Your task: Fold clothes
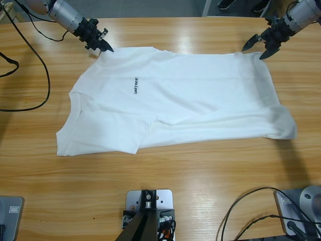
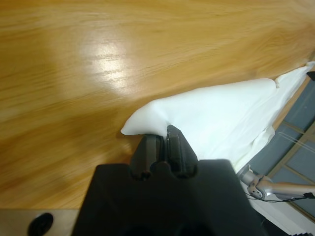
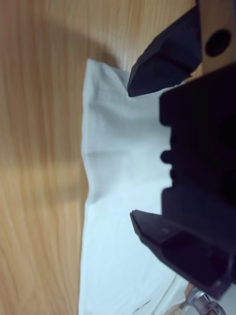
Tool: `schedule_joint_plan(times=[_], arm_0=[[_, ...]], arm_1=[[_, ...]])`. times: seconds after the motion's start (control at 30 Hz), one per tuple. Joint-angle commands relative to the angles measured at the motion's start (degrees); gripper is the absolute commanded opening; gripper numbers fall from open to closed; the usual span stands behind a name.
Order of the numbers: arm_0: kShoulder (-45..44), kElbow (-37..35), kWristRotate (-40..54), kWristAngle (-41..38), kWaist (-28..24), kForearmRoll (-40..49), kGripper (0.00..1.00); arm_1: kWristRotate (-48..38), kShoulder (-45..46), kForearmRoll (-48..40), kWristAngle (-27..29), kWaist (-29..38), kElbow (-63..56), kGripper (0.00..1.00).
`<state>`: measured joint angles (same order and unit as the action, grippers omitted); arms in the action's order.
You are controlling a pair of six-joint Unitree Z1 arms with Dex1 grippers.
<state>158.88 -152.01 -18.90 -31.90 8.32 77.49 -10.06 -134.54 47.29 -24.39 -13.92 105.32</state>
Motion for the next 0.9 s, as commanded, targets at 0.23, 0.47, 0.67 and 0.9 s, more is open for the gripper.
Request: schedule_joint_plan(times=[0.23,0.47,0.67,0.9], arm_0=[[4.2,-32.9,0.9,1.4,0.2,1.5,0.0],[4.3,-32.9,1.0,1.4,0.2,1.5,0.0],[4.5,-32.9,1.1,1.4,0.2,1.5,0.0],[4.4,-32.9,1.2,1.4,0.2,1.6,0.0]], arm_1=[[0.0,-2.9,0.6,7.9,0.1,-0.1,0.941],[0.0,-5.4,0.7,5.2,0.1,1.9,0.941],[0.0,-6.2,2.1,5.1,0.1,3.0,0.891],[0.0,-6.5,2.5,5.1,0.1,3.1,0.263]])
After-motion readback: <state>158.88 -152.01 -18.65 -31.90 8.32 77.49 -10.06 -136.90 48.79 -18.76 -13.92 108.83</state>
